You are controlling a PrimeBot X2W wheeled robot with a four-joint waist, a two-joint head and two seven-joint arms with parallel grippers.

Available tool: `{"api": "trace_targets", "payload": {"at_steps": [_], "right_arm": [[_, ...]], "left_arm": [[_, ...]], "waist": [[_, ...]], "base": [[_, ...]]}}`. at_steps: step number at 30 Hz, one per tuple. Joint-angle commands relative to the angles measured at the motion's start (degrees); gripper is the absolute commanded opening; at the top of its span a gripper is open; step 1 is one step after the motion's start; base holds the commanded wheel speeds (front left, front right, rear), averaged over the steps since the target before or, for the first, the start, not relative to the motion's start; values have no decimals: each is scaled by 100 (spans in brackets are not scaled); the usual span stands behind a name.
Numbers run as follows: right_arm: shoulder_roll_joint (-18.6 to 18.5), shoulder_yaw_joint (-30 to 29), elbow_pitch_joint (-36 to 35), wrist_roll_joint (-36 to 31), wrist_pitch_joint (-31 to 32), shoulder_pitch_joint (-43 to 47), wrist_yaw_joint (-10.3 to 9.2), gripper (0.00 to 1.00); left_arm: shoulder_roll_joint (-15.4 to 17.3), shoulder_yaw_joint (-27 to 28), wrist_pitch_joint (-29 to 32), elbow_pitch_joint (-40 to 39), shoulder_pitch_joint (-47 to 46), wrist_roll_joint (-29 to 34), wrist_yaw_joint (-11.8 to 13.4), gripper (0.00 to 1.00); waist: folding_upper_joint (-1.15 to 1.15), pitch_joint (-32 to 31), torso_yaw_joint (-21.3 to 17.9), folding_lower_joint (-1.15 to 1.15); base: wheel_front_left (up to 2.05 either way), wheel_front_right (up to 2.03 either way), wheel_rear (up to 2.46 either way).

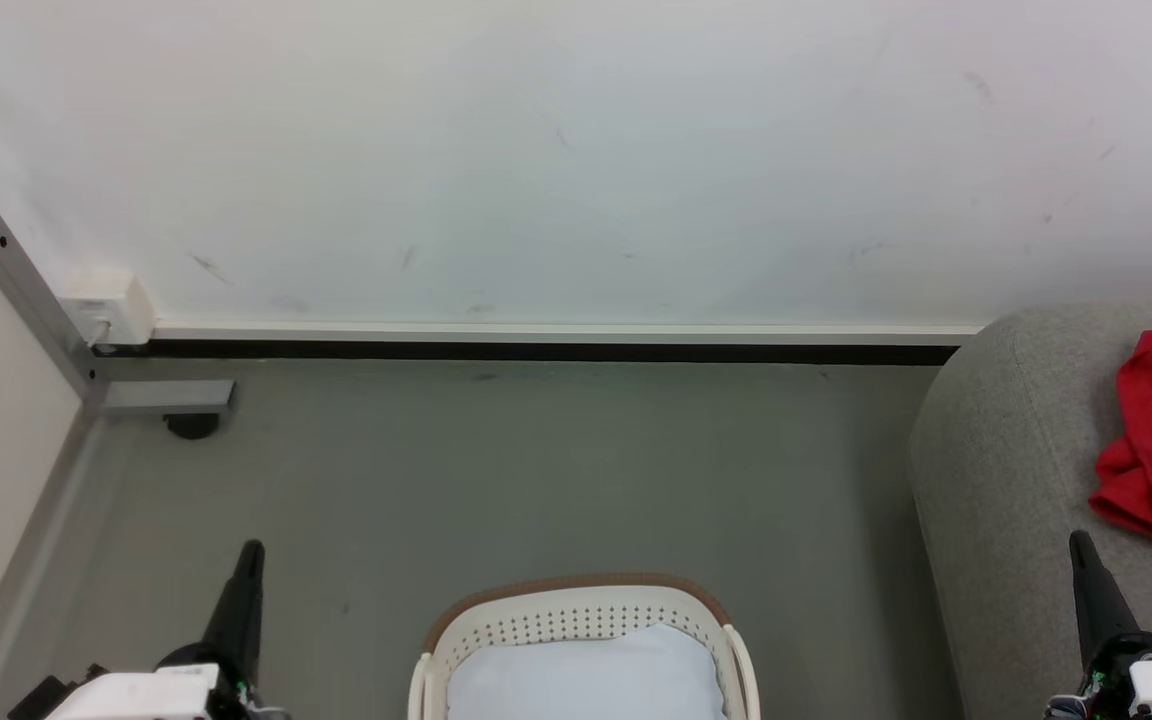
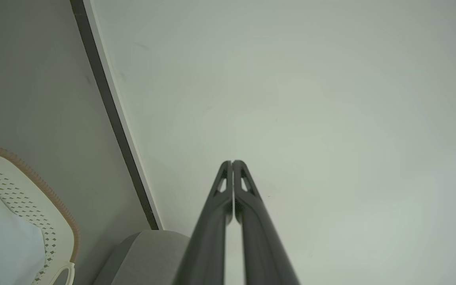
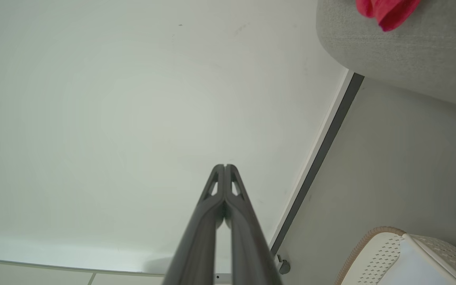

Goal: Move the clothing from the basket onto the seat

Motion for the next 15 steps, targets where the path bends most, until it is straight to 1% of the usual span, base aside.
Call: {"api": "trace_targets", "payload": {"at_steps": [1, 10, 15], "right_arm": [[-33, -32, 14, 123, 44, -60, -11, 0], [-22, -91, 30, 443, 140, -81, -12, 0], [-11, -101, 31, 416, 142, -82, -12, 0]], "left_arm": [[12, 31, 38, -26, -62, -155, -32, 0], [4, 56, 127, -24, -75, -489, -34, 0], [5, 53, 127, -23, -73, -476, -34, 0]], "waist": [[0, 0, 5, -1], [0, -1, 38, -1], [0, -1, 39, -1]], "base": [[0, 0, 0], [0, 0, 0], [0, 0, 0]]}}
